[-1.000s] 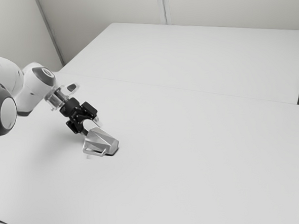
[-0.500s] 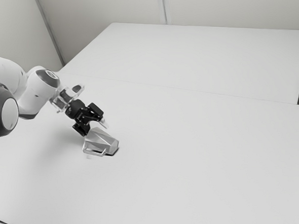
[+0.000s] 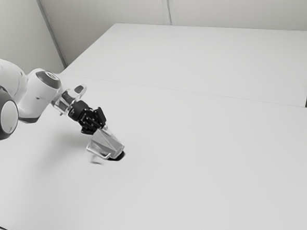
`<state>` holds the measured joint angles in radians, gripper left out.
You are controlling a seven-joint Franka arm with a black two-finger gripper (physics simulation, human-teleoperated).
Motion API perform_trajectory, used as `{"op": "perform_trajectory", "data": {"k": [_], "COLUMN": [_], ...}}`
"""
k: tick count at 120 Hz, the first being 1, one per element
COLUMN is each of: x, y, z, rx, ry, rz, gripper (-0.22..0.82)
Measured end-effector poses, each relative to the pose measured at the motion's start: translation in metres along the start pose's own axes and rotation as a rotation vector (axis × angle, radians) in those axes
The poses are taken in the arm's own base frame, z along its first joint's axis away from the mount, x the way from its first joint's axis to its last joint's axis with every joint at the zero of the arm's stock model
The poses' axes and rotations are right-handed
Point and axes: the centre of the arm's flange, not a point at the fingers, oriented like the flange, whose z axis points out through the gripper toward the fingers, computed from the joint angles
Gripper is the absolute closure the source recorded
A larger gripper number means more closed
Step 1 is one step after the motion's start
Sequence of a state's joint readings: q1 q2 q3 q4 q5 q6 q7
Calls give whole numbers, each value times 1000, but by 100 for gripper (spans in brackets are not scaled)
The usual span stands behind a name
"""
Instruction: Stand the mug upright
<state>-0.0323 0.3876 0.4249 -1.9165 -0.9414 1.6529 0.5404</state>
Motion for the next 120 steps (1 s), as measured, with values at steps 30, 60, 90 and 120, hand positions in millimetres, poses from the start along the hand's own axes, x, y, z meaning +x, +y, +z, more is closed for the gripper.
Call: {"op": "perform_trajectory", "data": {"k": [30, 60, 90, 120], "x": [-2, -6, -4, -13], "y": [5, 26, 67, 109], "z": [1, -11, -13, -6], "rx": [-40, -9, 219, 532], "ry": [3, 27, 116, 179], "rz": [-8, 18, 64, 61], "gripper": [75, 76, 77, 77]}}
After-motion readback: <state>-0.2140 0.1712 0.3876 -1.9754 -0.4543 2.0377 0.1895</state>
